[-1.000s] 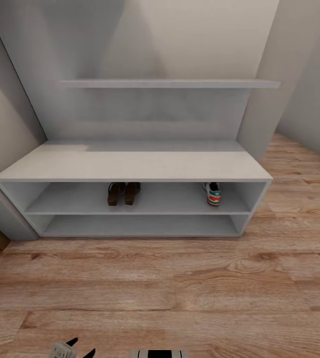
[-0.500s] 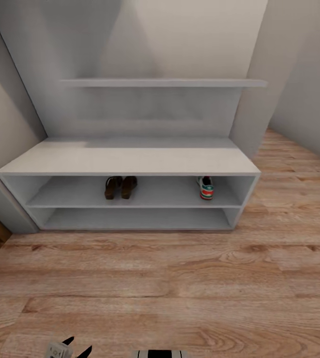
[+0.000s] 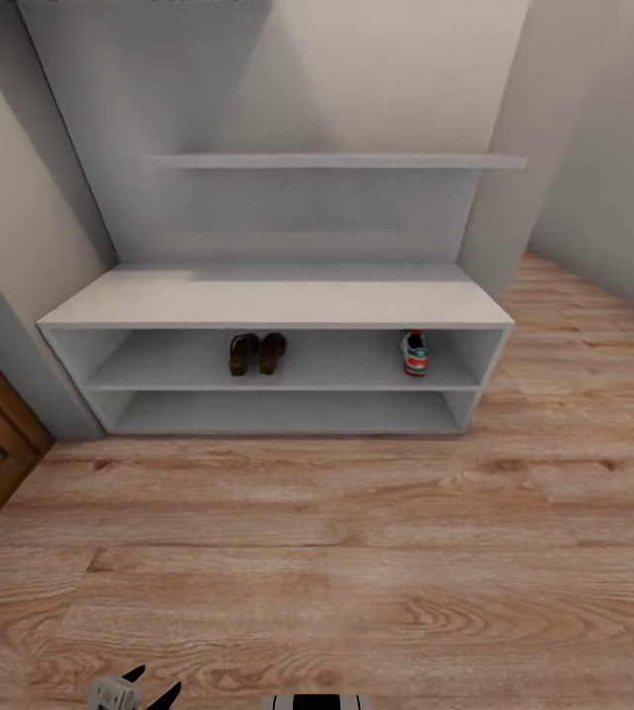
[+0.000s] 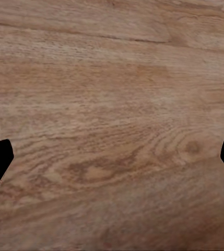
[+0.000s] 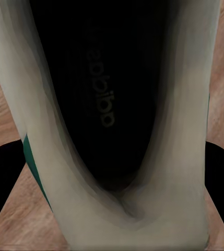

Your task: Pick up the two gym shoes and the two sandals from the corridor floor and place them onto the hallstand (shoe rack) in the corridor, making sure they are on the rack and not on the floor. Arrange them so the two gym shoes are next to each other and the two sandals are next to each other.

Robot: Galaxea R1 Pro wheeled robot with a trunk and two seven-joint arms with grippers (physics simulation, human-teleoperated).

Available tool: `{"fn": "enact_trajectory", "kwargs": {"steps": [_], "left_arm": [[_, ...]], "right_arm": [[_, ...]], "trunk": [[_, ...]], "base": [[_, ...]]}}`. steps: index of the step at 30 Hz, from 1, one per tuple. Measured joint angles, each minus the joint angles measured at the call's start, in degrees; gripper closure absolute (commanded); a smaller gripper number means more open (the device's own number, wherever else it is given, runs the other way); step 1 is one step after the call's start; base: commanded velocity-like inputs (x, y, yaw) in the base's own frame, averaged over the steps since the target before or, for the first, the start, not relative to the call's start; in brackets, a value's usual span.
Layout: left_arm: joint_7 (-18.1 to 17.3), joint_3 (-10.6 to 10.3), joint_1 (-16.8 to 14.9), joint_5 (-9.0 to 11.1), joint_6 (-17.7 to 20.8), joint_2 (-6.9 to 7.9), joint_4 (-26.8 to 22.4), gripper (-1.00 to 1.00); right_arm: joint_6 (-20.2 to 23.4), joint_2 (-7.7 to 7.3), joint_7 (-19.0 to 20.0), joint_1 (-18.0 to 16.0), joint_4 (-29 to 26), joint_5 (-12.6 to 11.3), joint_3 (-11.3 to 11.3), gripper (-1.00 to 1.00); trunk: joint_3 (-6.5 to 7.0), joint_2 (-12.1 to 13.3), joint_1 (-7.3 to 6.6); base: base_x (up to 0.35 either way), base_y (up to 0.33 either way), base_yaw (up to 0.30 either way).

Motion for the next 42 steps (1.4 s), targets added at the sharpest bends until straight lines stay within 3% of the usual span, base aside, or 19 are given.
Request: {"fn": "enact_trajectory", "kwargs": {"steps": [7,22,23,24,25,26,27,30,32,33,34,35,38,40,42], "left_arm": [[0.01,0.25,-0.02,0.11,0.01,0.0,0.02,-1.0],[-0.21,0.21,-0.01,0.26,-0.07,0.01,-0.46,-1.0],[-1.05,-0.23,-0.03,-0.01,-0.13,-0.1,-0.88,-1.0],[-1.54,-0.33,-0.04,-0.13,-0.12,-0.13,-0.92,-1.0],[-2.71,-0.45,-0.06,-0.36,-0.09,-0.22,-0.97,-1.0],[-3.39,-0.47,-0.06,-0.43,-0.04,-0.24,-1.01,-1.0],[-4.86,-0.47,-0.11,-0.52,0.03,-0.27,-1.04,-1.0],[-7.4,-0.44,-0.43,-0.57,0.24,-0.35,-1.16,-1.0],[-8.47,-0.44,-0.56,-0.59,0.42,-0.39,-1.22,-1.0],[-9.95,-0.46,-0.73,-0.64,0.77,-0.42,-1.29,-1.0],[-10.45,-0.46,-0.76,-0.62,0.94,-0.43,-1.33,-1.0],[-10.63,-0.45,-0.78,-0.61,1.03,-0.43,-1.37,-1.0],[-11.08,-0.44,-0.84,-0.49,1.29,-0.63,-1.58,-1.0],[-11.17,-0.45,-1.07,-0.52,1.32,-1.24,-1.7,-1.0],[-11.2,-0.44,-1.72,-0.62,1.36,-1.69,-1.81,-1.0]], "right_arm": [[0.04,0.04,0.06,-0.04,-0.03,0.0,-0.01,1.0],[0.19,0.41,0.26,0.03,1.09,0.25,0.36,1.0],[0.19,1.7,0.37,-0.04,2.47,1.65,4.41,1.0],[0.17,4.16,0.43,0.0,2.83,2.39,6.61,1.0],[0.16,4.91,0.32,-0.02,3.06,3.84,10.75,1.0],[0.16,5.68,0.23,-0.01,3.1,4.5,13.09,1.0],[0.18,7.14,0.04,-0.06,2.98,5.7,17.93,1.0],[0.22,10.38,-0.4,-0.07,2.55,6.77,25.94,1.0],[0.4,11.75,-0.63,-0.07,1.89,7.05,28.34,1.0],[1.22,13.85,-0.84,-0.47,0.17,7.39,30.91,1.0],[2.17,15.39,-0.87,-1.0,-0.45,7.57,31.78,1.0],[2.88,15.94,-0.93,-1.44,-0.84,7.61,31.9,1.0],[8.74,18.73,-1.0,-4.86,-2.55,7.96,33.49,1.0],[17.26,20.72,-1.06,-9.54,-3.41,8.18,36.9,1.0],[22.75,22.1,-1.14,-13.06,-3.72,8.32,40.45,1.0]], "trunk": [[0.0,0.0,-0.02],[0.0,0.0,-0.02],[0.01,0.0,-0.03],[0.0,0.0,-0.02],[0.01,0.0,-0.02],[0.0,0.0,-0.02],[0.01,0.0,-0.03],[0.01,0.0,-0.02],[0.0,0.0,-0.02],[0.01,0.0,-0.03],[0.01,0.0,-0.02],[0.01,0.0,-0.03],[0.01,0.0,-0.03],[0.02,0.0,-0.03],[0.02,0.0,-0.03]], "base": [[-0.053,0.203,0.0],[-0.001,0.009,0.0],[0.0,0.0,0.0],[0.0,0.0,0.0],[0.0,0.0,0.0],[0.0,0.0,0.0],[0.0,0.0,0.0],[0.0,0.0,0.0],[0.0,0.0,0.0],[0.0,0.0,0.0],[0.0,0.0,0.0],[0.0,0.0,0.0],[0.0,0.0,0.0],[0.0,0.0,0.0],[0.0,0.0,0.0]]}}
